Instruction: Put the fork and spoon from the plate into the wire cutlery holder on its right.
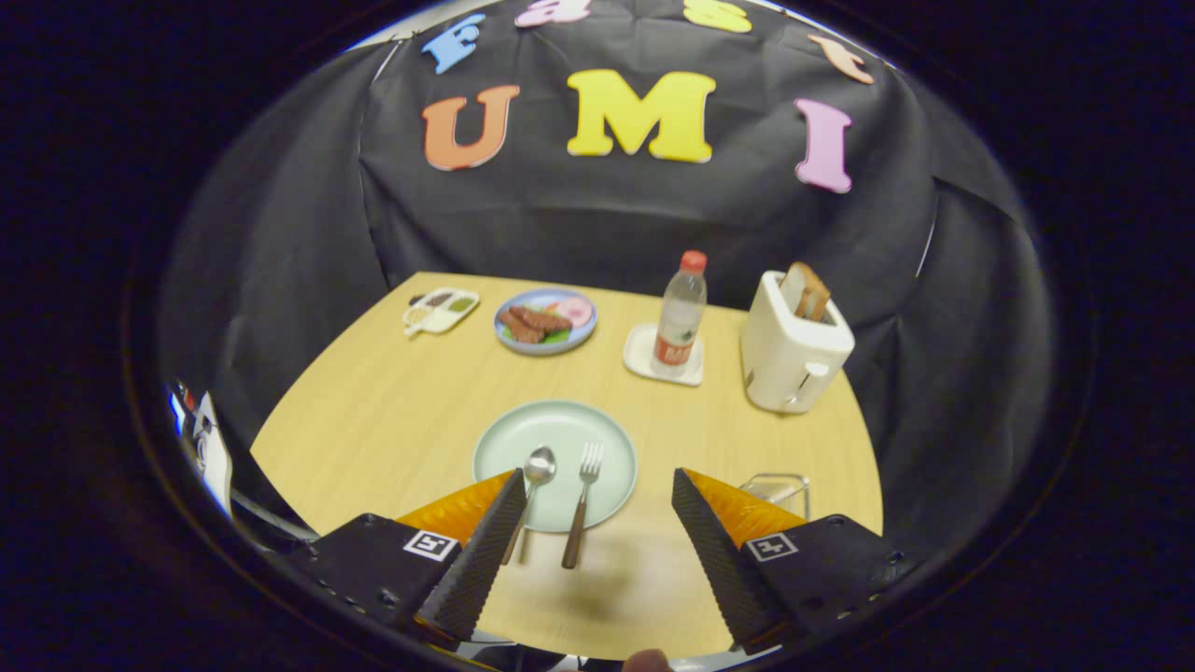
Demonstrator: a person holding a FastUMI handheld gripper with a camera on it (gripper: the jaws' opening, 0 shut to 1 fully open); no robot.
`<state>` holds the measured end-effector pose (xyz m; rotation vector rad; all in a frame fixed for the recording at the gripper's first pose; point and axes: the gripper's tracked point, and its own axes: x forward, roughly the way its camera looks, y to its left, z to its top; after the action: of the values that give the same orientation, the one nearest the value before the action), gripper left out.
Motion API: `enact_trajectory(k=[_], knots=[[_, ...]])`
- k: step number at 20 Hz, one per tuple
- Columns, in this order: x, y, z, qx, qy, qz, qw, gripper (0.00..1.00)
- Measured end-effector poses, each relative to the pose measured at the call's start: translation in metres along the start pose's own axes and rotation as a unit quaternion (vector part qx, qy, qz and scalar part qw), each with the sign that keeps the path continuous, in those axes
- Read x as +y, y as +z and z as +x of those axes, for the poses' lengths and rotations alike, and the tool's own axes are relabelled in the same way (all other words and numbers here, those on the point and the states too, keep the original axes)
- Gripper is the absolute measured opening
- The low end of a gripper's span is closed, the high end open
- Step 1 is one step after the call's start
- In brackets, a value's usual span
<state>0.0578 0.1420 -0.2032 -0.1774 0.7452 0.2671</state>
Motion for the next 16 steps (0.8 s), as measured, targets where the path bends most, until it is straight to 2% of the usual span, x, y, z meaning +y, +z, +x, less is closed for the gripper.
enact_trajectory(k=[4,6,12,13,14,16], knots=[[0.008,-0.034,0.054,0.083,-0.008,0.017,0.996,0.96],[0.008,-0.038,0.077,0.095,-0.019,0.003,0.995,0.89],[0.007,-0.054,0.118,0.142,-0.039,-0.049,0.988,0.58],[0.008,-0.058,0.122,0.153,-0.036,-0.047,0.987,0.50],[0.013,-0.059,0.125,0.158,-0.027,-0.044,0.986,0.50],[0.007,-0.061,0.130,0.168,-0.041,-0.046,0.984,0.32]])
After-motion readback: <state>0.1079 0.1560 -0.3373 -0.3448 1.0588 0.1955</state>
